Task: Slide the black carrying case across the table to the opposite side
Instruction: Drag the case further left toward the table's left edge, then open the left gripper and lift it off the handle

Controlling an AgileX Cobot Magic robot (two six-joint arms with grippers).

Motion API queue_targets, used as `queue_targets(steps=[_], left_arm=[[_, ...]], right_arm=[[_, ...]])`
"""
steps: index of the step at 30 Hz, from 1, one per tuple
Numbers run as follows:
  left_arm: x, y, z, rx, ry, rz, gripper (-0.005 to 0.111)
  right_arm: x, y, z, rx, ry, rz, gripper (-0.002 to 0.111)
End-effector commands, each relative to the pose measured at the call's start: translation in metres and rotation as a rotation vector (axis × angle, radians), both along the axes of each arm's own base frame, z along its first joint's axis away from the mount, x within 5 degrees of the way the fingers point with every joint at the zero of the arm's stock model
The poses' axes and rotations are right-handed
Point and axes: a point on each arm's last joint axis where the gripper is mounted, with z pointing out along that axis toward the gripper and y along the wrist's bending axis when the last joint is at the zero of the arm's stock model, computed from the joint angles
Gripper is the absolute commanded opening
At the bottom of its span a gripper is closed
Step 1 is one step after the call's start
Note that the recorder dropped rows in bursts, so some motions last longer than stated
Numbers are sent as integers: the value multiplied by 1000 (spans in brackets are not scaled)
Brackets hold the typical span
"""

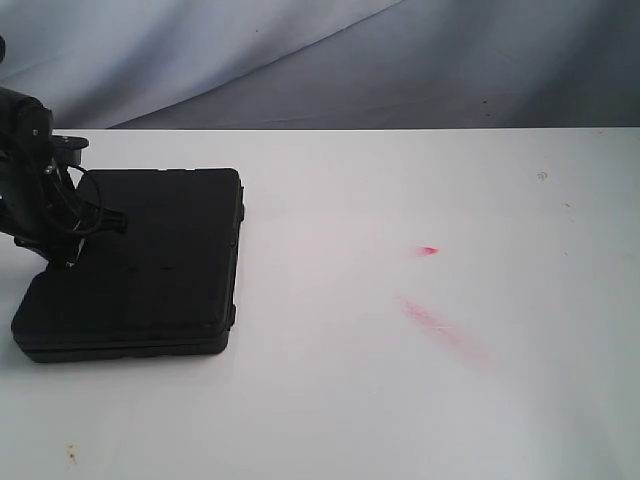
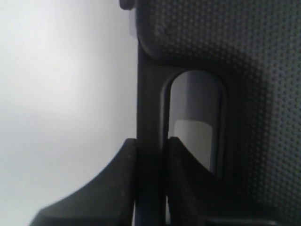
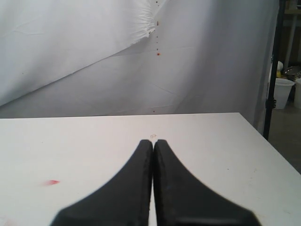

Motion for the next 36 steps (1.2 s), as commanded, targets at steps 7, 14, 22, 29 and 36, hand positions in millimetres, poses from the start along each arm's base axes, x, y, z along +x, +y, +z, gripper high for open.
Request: queue_targets(steps=[7,14,22,29,36], left_arm=[[0,2,8,-4,-21,2,17],[0,1,8,-10,-17,-11,32],[-1,0,38,-28,-98,-14,31],[-23,-5,139,-110,-381,-66,6],[-124,-7,256,-183,-877,-238,0]], right_arm=[[0,0,-1,3,-4,-6,0],[0,0,-1,3,-4,-6,0],[0,0,-1,3,-4,-6,0],[0,0,-1,3,-4,-6,0],[0,0,-1,3,-4,-6,0]])
